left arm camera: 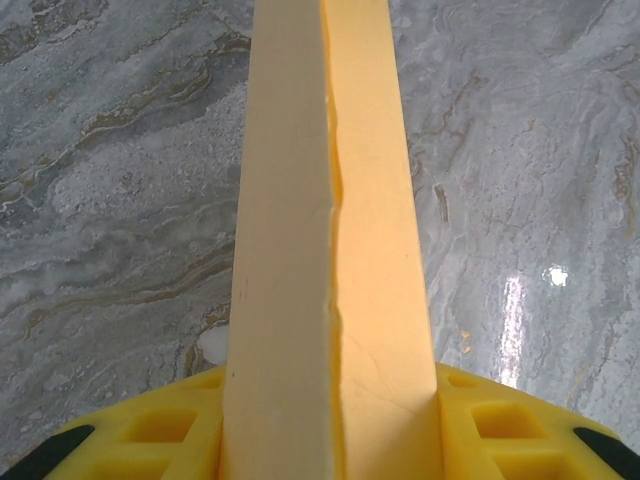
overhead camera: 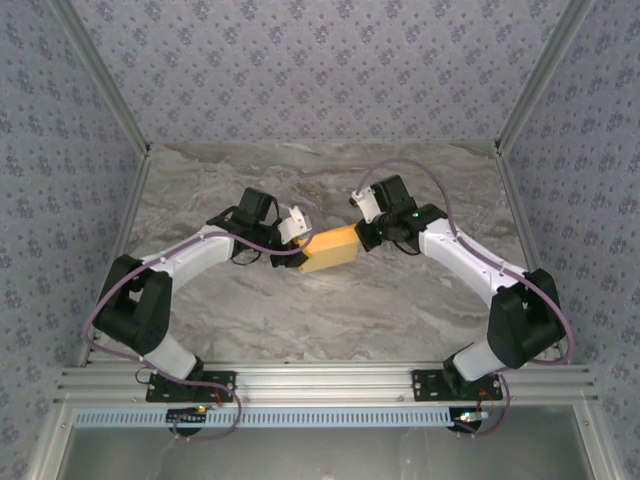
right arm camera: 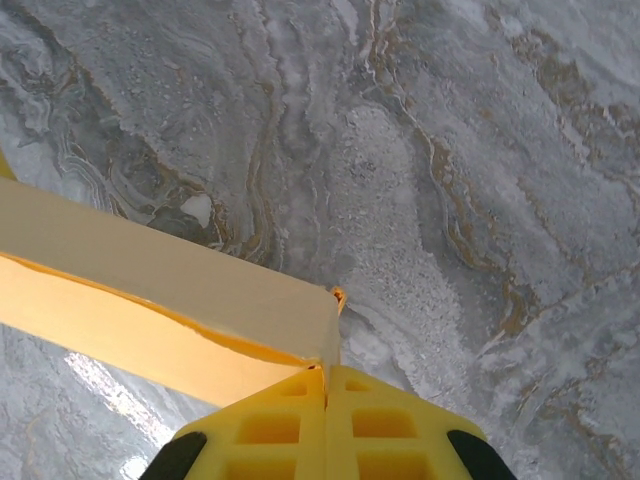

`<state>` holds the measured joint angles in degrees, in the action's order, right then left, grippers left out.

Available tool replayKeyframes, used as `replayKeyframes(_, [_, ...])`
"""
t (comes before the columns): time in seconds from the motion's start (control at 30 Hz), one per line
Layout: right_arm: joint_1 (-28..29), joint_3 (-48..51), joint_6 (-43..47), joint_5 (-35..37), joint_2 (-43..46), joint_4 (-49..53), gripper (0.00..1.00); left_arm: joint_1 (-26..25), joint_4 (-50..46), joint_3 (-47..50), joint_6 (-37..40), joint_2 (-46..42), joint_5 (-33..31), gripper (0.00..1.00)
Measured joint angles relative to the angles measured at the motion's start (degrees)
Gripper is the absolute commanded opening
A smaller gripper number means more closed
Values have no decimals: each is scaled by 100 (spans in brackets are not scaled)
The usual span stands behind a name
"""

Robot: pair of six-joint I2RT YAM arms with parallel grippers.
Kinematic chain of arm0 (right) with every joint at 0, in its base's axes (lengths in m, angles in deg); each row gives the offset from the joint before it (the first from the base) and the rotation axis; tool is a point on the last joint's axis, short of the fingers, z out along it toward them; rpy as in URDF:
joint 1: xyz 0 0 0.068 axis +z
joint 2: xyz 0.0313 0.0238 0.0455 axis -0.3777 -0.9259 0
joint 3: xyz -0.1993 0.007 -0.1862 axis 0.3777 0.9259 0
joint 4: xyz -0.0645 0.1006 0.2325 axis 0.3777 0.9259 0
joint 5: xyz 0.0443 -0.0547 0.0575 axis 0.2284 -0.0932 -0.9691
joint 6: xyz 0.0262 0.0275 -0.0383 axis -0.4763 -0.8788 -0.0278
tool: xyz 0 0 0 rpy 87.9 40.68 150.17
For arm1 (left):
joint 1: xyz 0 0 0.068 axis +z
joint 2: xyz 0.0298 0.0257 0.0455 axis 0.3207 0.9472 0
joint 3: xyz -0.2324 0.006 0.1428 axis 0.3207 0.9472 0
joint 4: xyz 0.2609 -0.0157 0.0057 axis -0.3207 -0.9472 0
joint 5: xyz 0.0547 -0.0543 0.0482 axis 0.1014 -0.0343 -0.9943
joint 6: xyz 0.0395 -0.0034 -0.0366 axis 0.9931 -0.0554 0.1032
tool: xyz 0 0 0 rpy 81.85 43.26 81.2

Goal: Fold the paper box

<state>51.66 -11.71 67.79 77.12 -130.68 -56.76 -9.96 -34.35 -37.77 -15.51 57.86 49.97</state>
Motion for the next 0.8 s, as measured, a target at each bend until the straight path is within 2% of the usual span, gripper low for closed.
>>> replayKeyframes(0.3, [31,-435,-651,109,-195,413,3,-37,50,-33,28,35,-111,36])
replayKeyframes(0.8, [94,-601,-1060,168,-452,636,2,-39,48,-35,46,151,-208,36])
